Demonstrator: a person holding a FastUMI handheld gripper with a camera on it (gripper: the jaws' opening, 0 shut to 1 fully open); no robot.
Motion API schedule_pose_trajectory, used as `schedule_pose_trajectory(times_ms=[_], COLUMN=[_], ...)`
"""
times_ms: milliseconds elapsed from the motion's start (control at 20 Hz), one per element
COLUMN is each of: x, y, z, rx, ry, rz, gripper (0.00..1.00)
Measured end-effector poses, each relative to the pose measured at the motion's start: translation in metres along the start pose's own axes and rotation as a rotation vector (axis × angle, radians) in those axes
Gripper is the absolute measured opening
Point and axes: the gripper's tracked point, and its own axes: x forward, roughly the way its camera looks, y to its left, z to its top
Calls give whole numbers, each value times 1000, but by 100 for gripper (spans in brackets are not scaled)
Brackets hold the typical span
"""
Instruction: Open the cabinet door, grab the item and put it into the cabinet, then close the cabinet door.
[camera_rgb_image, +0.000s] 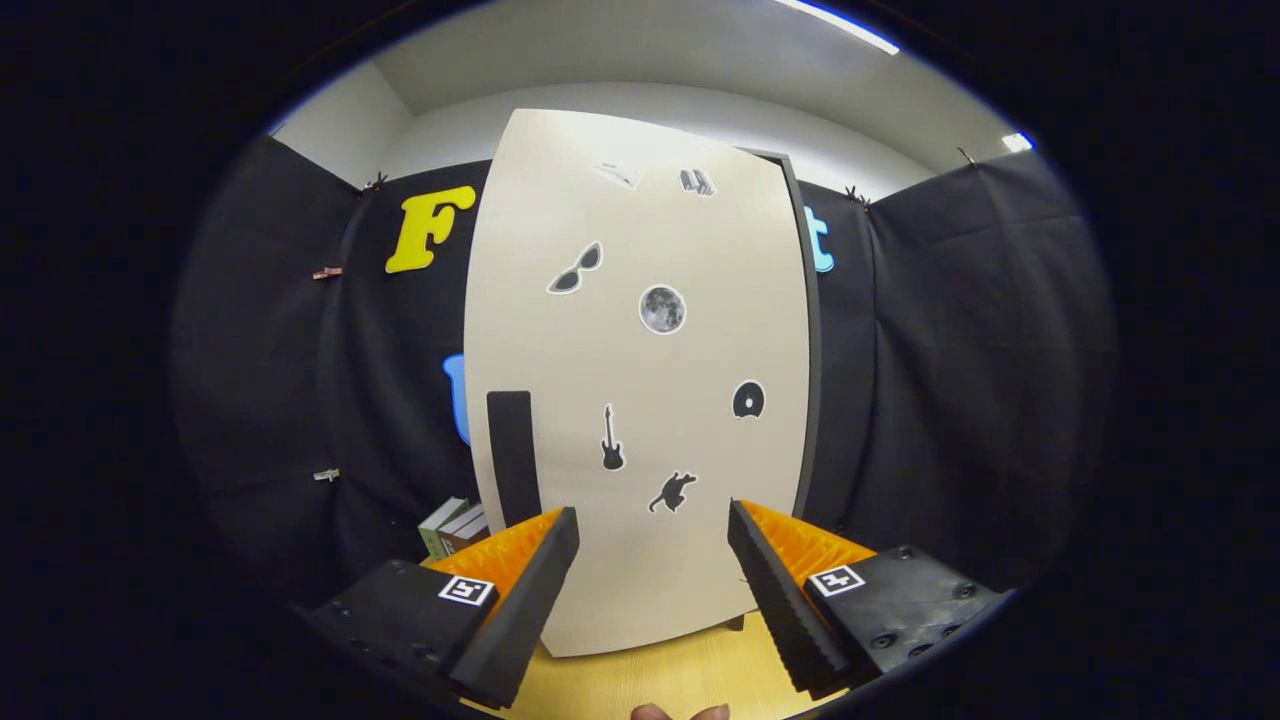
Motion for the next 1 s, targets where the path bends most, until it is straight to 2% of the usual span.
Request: schedule_pose_trajectory(times_ms=[1000], x=[-14], y=[2], z=[-3], rx=[6], ry=[0], rz=[2], gripper=[98])
